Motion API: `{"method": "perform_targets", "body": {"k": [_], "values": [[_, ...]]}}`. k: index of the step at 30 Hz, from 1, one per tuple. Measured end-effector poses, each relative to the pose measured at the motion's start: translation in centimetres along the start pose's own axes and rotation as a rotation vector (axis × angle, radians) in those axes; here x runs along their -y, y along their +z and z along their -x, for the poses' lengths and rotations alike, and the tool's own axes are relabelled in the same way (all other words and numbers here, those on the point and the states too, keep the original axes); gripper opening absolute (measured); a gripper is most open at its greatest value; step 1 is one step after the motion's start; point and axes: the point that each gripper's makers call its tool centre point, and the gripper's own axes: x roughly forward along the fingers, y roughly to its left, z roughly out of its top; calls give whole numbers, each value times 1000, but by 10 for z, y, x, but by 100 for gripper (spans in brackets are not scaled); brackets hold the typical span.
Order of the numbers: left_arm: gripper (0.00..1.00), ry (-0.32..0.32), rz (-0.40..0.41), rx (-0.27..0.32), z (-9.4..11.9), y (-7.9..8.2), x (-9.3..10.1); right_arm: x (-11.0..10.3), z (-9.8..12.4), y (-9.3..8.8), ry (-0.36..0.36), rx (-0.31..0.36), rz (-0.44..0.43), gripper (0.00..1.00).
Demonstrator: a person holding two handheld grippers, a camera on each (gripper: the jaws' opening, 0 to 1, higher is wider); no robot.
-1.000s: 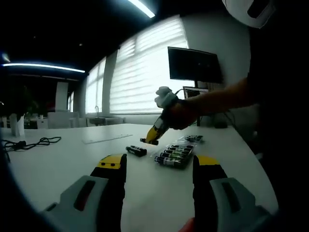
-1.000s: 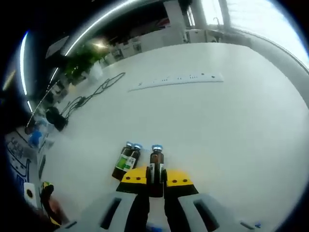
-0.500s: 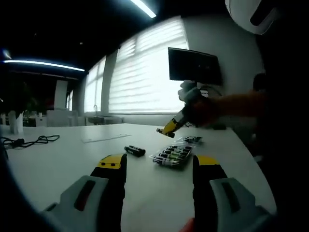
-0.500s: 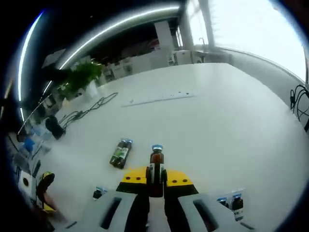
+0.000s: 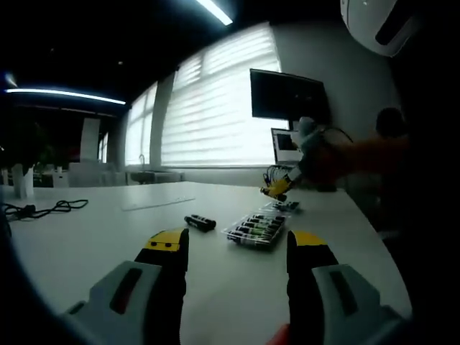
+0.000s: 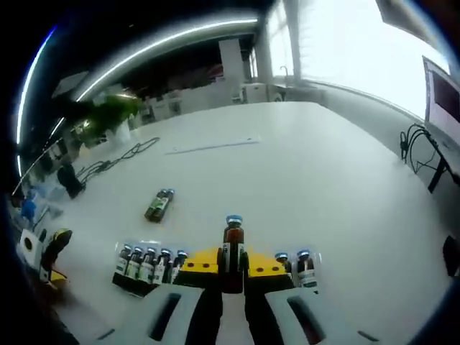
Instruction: Grip medicine bottles put into box
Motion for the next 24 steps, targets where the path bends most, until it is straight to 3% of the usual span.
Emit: {"method": "perform_targets", "body": {"k": [2, 4, 8, 17, 24], "values": [[48, 1, -2, -3, 0, -1, 0, 6, 2, -5, -23, -4, 17, 7], [48, 2, -2, -6, 0, -1, 0, 13, 5, -7, -72, -4, 101, 7], [48, 2, -1, -10, -1, -2, 0, 16, 5, -16, -98, -33, 160, 7], [48, 6, -7, -19, -1, -4, 0, 18, 0, -24, -84, -41, 151, 7], [48, 3, -8, -21, -2, -4, 0, 17, 0, -31, -104, -50, 197, 7]]}}
